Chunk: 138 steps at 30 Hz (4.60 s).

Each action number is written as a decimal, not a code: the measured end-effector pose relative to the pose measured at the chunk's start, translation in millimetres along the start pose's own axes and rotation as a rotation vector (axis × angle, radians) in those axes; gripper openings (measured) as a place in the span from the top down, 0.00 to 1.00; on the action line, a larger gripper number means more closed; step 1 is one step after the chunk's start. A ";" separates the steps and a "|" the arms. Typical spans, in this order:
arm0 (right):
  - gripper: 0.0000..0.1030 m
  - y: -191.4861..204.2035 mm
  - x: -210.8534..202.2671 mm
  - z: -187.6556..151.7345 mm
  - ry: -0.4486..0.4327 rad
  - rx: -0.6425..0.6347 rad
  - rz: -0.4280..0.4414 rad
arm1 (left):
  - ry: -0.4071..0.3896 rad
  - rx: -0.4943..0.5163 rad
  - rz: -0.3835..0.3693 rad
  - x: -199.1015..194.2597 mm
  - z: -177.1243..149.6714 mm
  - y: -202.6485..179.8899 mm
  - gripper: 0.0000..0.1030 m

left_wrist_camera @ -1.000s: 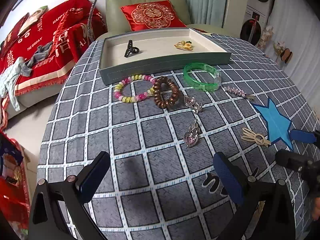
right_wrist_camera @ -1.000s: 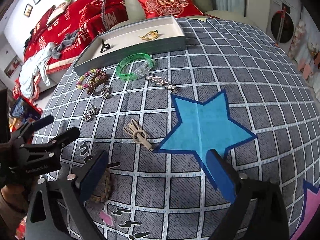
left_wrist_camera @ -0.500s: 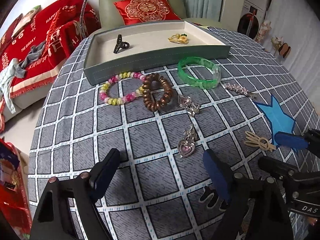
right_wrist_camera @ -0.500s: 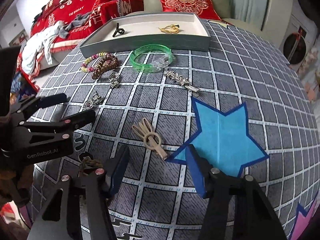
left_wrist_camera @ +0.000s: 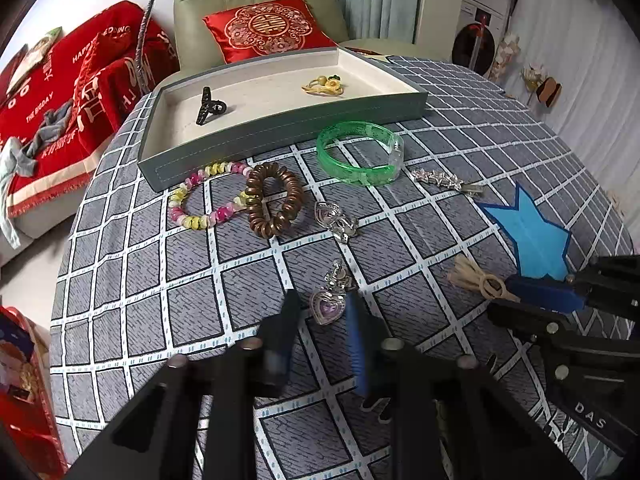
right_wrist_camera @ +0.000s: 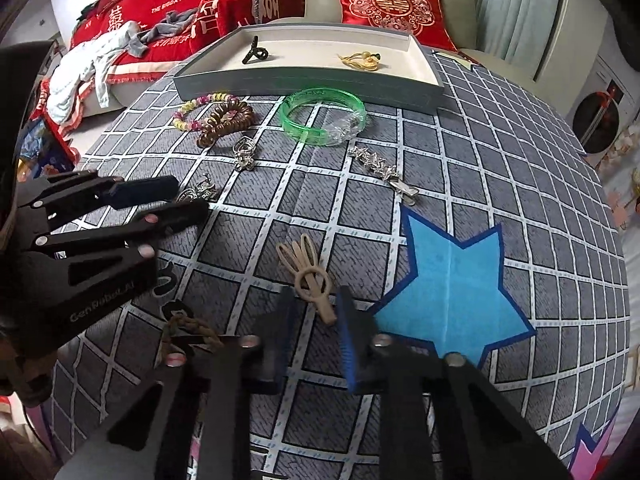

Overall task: Organize jewelry
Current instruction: 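Grasp the heart pendant with the left tool while the right tool grasps the bunny-ear clip, then place the pendant beside the claw clip and the bunny clip on the bracelet, opening both tools, then move both tools back toward the beaded bracelets and green bangle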

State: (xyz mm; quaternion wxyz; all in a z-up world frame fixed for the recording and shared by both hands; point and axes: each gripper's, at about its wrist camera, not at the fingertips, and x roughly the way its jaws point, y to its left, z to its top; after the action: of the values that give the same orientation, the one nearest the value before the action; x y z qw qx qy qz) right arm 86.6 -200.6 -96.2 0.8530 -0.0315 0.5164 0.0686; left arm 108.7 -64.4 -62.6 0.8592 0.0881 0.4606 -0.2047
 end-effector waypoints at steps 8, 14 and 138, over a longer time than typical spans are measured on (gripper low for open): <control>0.91 -14.6 -4.7 -1.8 -0.014 0.087 0.034 | -0.001 -0.075 -0.042 -6.2 -3.2 16.5 0.68; 0.91 -22.5 -14.3 -0.6 -0.038 0.123 0.052 | -0.018 -0.084 -0.044 -14.4 -3.2 20.0 0.68; 0.00 -90.2 5.0 172.1 -0.242 0.338 0.201 | -0.180 -0.111 0.144 9.5 134.6 92.7 0.00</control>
State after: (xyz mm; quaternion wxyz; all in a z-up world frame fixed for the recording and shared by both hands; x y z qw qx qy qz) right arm 253.2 -267.9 -22.2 0.8907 0.1720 0.4151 0.0689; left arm 255.2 -29.3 1.5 0.9130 0.0546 0.3849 -0.1240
